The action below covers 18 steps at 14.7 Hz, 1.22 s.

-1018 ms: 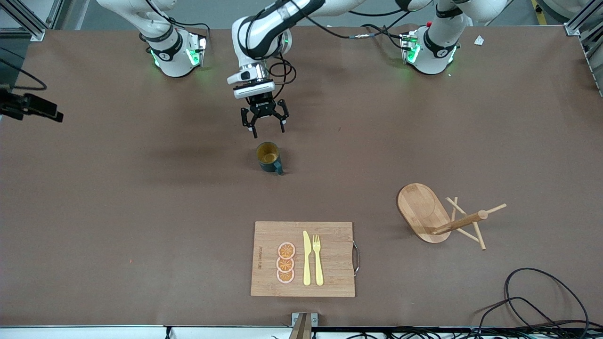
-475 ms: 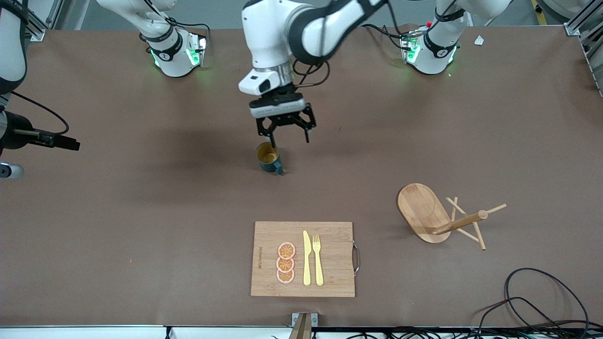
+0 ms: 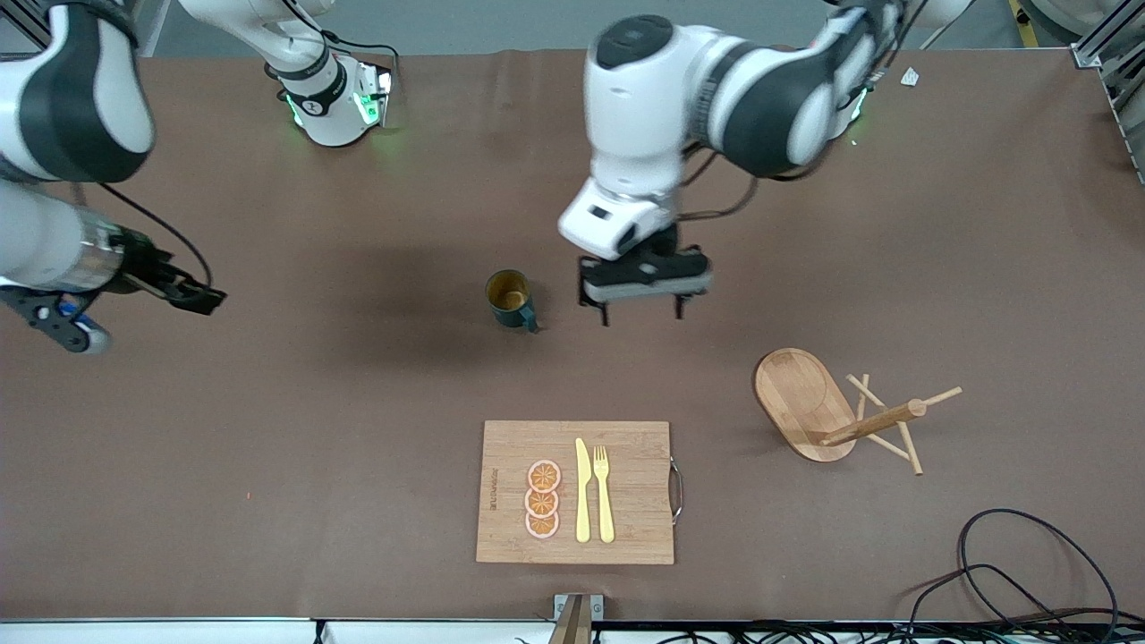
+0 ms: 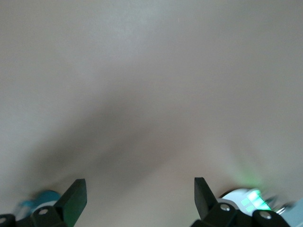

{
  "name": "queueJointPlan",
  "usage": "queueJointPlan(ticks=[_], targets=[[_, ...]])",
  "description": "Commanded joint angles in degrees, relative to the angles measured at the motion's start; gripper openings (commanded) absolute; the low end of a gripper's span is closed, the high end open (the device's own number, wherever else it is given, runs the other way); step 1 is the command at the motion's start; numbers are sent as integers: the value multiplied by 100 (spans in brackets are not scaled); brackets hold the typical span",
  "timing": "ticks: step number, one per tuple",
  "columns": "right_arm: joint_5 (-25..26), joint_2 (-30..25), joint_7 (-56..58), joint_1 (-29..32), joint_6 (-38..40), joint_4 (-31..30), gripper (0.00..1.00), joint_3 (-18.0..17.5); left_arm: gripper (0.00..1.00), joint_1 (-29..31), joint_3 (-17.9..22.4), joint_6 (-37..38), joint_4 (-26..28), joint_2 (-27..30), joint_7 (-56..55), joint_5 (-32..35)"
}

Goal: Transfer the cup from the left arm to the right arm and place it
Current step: 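Raise the left gripper away while the right gripper reaches the mug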

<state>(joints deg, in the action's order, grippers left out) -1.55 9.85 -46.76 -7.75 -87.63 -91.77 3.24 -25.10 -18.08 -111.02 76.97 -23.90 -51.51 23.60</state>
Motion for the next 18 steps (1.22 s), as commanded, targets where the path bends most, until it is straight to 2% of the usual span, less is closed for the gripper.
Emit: queueJointPlan(ticks=[1,5,7,11,15,18], targets=[[-222,-62,-1489,-489,-358,-358,100,28,100,548,-73,413,-138,183,482,-530],[-258,-88,-4018,-1543,-1254,-1035,100,37,100,1173,-90,809,-147,394,677,-927],[-258,-62,-5337,-2088,-1598,-1150,100,37,100,1454,-64,1064,-147,578,974,-1154],[-302,130,-7429,-2739,-2221,-1343,100,28,100,2175,-73,1504,-147,834,2238,-1595],[-372,386,-8550,-3170,-2626,-1440,100,28,100,2703,-38,1776,-138,1027,3417,-1859],[-408,404,-9191,-3408,-3328,-1861,100,28,100,2871,111,1891,-130,1229,4121,-2183]])
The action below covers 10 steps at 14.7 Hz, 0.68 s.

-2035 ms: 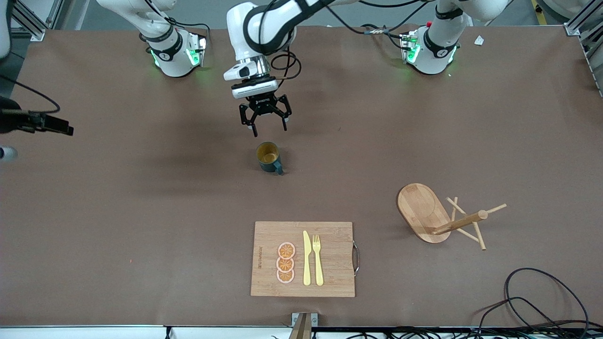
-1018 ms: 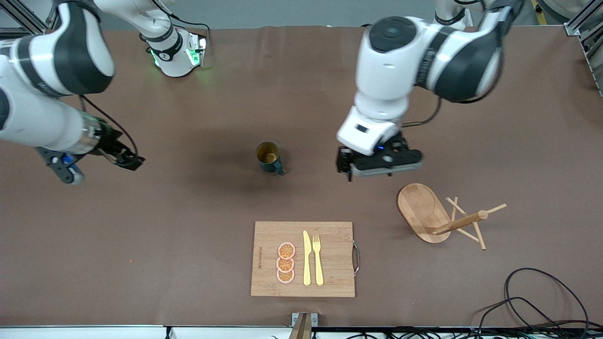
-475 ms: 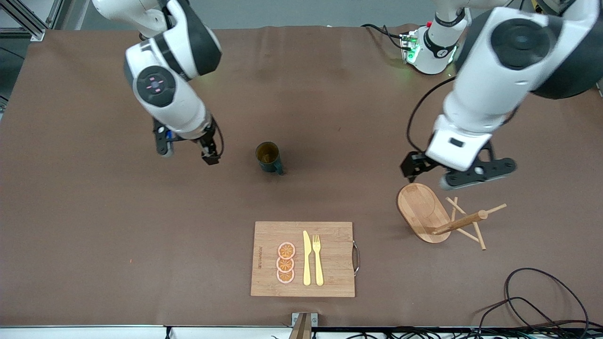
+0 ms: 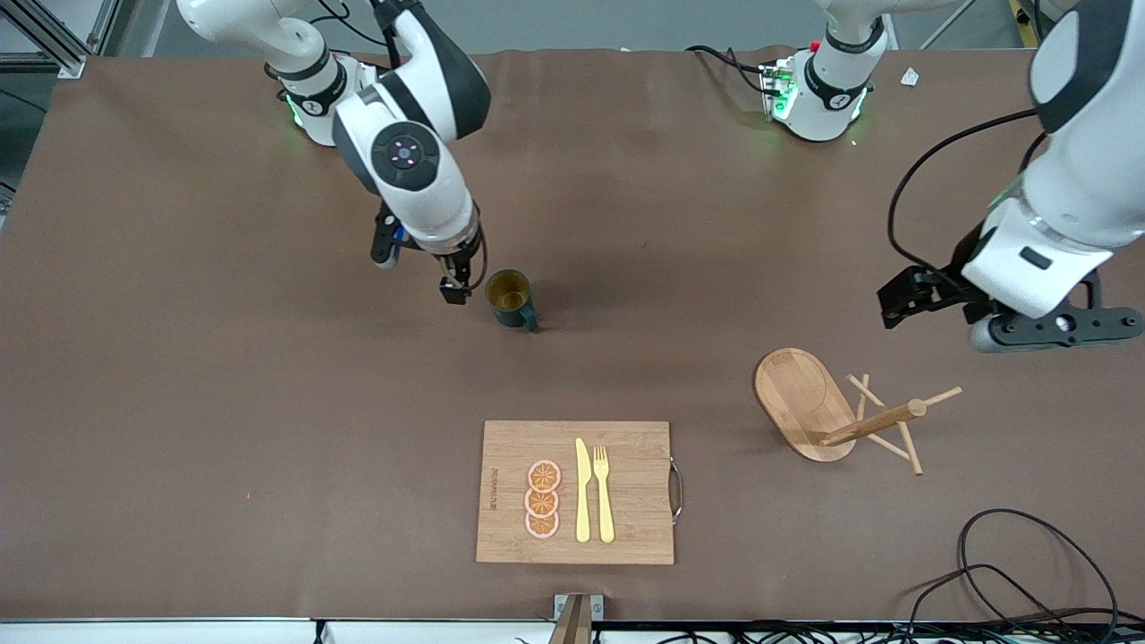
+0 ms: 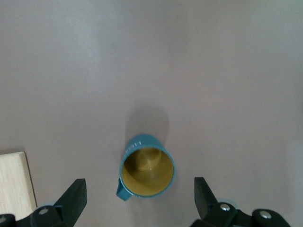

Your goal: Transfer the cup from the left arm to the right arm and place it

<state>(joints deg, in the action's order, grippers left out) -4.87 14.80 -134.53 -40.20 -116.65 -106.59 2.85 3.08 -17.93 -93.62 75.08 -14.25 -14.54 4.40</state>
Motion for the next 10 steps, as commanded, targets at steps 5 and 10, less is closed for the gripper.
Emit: queueJointPlan(ticks=[5,10], targets=[[-93,312,-1021,-515,-1254,-670,100,66,100,-18,756,371,155,554,1260,-615],[-102,550,-1058,-655,-1386,-670,100,58,100,-79,852,468,533,940,1331,-589]])
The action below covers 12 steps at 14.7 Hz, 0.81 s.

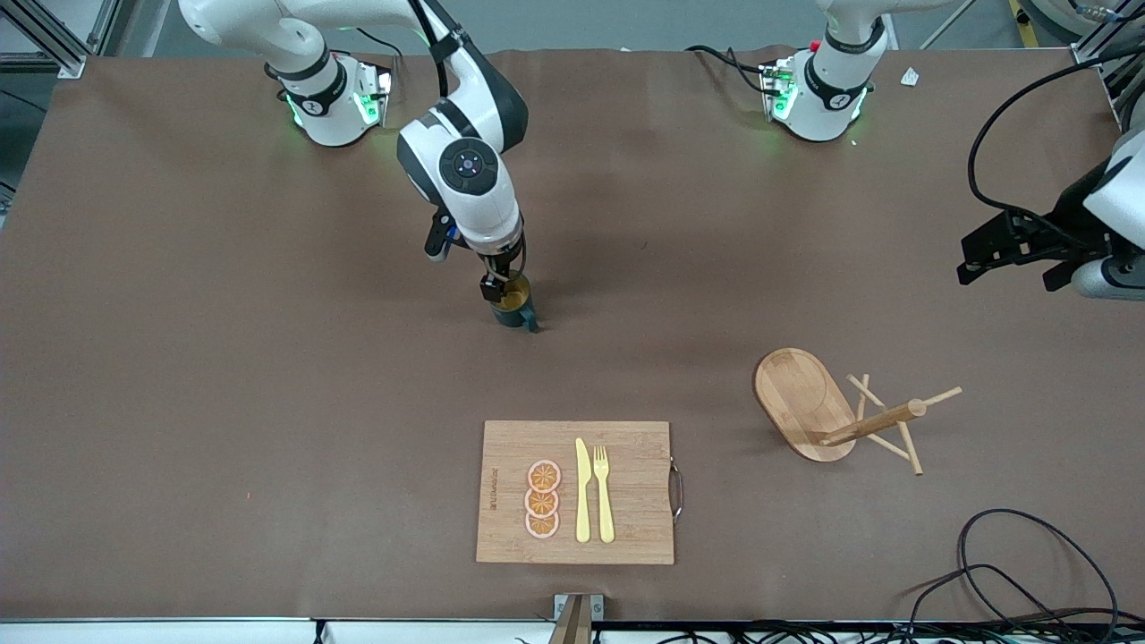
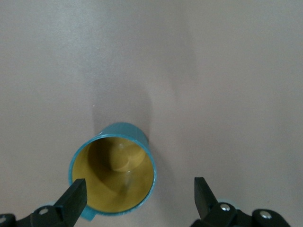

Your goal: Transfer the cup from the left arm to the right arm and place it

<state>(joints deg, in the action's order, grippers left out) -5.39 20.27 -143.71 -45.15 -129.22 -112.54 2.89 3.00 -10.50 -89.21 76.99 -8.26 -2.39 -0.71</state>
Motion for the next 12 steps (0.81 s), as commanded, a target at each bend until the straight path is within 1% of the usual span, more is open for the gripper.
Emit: queueJointPlan(ticks=[1,4,5,7,9,10,11,12], targets=[[-102,12,-140,-178,-208,-110,100,53,100,-88,118,-26,517,491,108,-96],[-120,135,-131,-248,-331,-137,100,62,100,-194,249,-88,729,711,90,-167],[-120,179,-131,-266,-384,-137,100,62,100,-281,293,-88,895,834,81,-158],[-112,240,-87,-336,-375,-137,100,62,100,-588,591,-97,1168,1063,55,-158],[-112,293,-78,-336,-375,-145,98,62,100,-721,680,-105,1300,1195,99,-149],[-103,285,-78,-336,-375,-154,86,62,100,-869,759,-140,1309,1204,81,-140],[-103,285,0,-336,-384,-145,61,62,100,-1001,916,-141,1309,1213,55,-132],[-103,276,79,-293,-384,-145,43,62,100,-1029,944,-141,1309,1213,37,-132]])
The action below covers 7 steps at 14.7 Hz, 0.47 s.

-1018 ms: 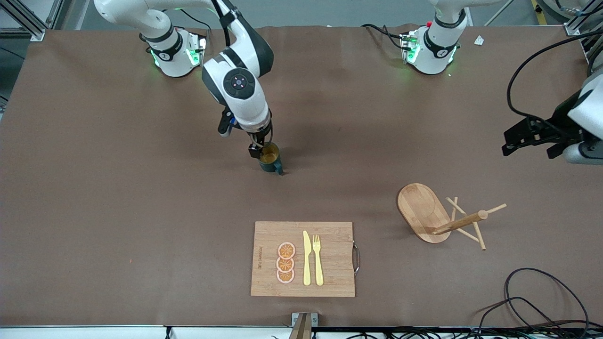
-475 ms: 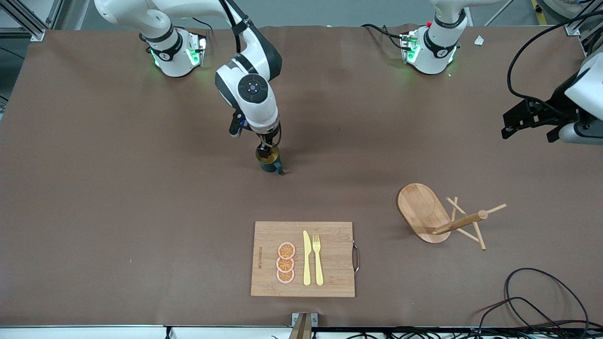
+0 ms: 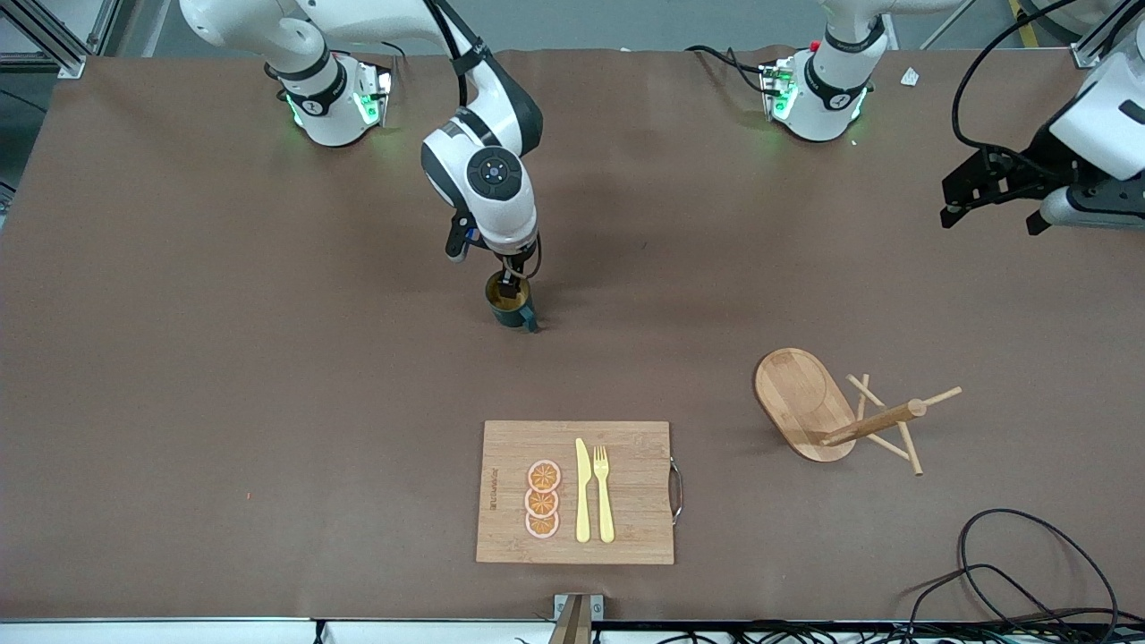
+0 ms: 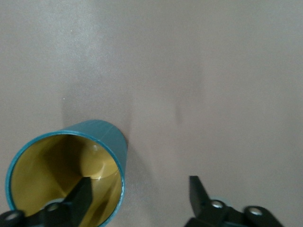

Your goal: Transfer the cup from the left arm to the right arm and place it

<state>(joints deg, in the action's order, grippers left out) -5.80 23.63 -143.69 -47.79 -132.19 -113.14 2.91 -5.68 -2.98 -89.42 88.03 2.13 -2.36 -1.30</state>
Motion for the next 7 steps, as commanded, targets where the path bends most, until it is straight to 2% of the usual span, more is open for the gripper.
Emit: queueJointPlan(ticks=[1,3,4,7], targets=[[-61,-60,95,-12,-87,-85,32,60,100,-153,193,-119,206,173,42,-72],[-61,-69,156,-11,-87,-77,9,60,100,-118,193,-119,206,182,-97,-107],[-61,-69,174,-3,-87,-77,4,60,100,-83,193,-102,215,234,-124,-107],[-61,-87,340,41,-79,-77,0,69,100,-56,193,-102,224,235,-116,-20]])
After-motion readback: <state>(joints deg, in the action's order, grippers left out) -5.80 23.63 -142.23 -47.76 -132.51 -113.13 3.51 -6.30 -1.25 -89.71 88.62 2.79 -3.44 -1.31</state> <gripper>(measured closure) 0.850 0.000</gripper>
